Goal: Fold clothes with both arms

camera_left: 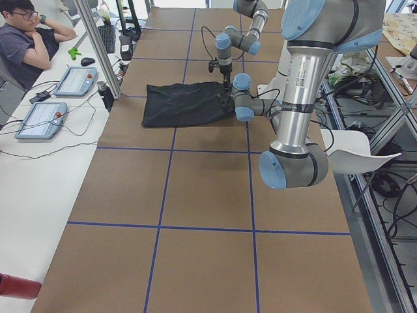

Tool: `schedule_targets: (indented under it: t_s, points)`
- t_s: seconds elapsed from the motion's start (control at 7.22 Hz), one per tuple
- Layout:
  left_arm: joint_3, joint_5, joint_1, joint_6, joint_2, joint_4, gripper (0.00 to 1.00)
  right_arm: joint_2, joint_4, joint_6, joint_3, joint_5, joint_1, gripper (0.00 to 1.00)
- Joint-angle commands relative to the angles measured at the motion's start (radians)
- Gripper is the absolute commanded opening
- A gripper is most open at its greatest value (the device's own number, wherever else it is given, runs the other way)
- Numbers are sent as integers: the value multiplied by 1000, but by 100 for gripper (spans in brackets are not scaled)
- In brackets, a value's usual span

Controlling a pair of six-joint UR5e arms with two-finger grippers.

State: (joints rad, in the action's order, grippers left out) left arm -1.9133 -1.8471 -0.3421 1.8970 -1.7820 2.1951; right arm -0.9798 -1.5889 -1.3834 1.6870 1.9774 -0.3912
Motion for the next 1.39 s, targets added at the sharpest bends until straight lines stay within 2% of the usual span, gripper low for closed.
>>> schedule_targets:
  t_s: [0.0, 0.28, 0.42, 1.11, 1.25]
  points:
    - [-1, 0, 0, 1, 1, 0, 0, 1, 0, -8, -3, 0, 2, 55]
    - [0, 0, 0, 1, 1, 0, 0, 1, 1, -9, -1, 0, 2, 3]
    - [-1, 0, 0, 1, 1, 0, 0, 1, 1, -9, -1, -2, 2, 0]
    - [-4, -1, -2, 1, 1, 0, 0, 1, 1, -9, 8, 6, -6, 0]
    - [-4, -1, -2, -1, 1, 0, 0, 1, 7, -9, 8, 8, -8, 55]
